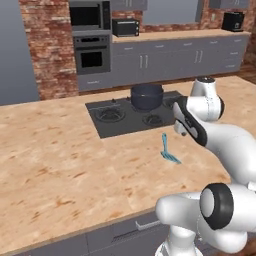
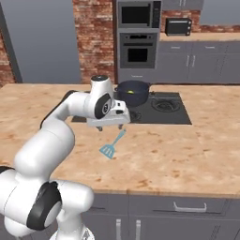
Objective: Put the corn and mushroom in the pot. Retrieve the spatula and lightly stir the vegetables in the pot.
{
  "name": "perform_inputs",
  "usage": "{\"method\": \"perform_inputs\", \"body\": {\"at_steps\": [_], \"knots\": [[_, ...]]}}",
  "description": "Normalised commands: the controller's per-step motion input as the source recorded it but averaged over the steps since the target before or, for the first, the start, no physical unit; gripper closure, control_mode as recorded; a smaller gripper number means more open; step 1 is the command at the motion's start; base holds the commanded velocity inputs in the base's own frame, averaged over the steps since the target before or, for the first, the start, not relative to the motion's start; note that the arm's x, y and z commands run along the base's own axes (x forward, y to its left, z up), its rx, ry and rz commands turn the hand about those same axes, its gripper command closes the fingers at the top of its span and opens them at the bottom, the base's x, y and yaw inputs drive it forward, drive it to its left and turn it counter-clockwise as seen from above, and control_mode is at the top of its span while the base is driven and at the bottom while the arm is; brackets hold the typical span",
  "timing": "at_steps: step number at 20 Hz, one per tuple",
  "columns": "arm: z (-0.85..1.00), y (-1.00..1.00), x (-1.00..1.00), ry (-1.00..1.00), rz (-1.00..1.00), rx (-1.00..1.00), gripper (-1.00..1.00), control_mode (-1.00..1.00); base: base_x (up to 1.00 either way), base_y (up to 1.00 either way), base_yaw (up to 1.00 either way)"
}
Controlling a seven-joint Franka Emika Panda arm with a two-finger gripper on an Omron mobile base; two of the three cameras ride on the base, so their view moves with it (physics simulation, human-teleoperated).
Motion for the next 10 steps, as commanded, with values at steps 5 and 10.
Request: {"method": "perform_inputs", "body": {"at_steps": [5, 10], "knots": [[0.0, 0.0, 0.0, 0.0, 0.0, 0.0, -1.0, 1.0, 0.61, -0.15, 0.1], [0.0, 0.0, 0.0, 0.0, 0.0, 0.0, -1.0, 1.0, 0.14, -0.05, -0.01]]}}
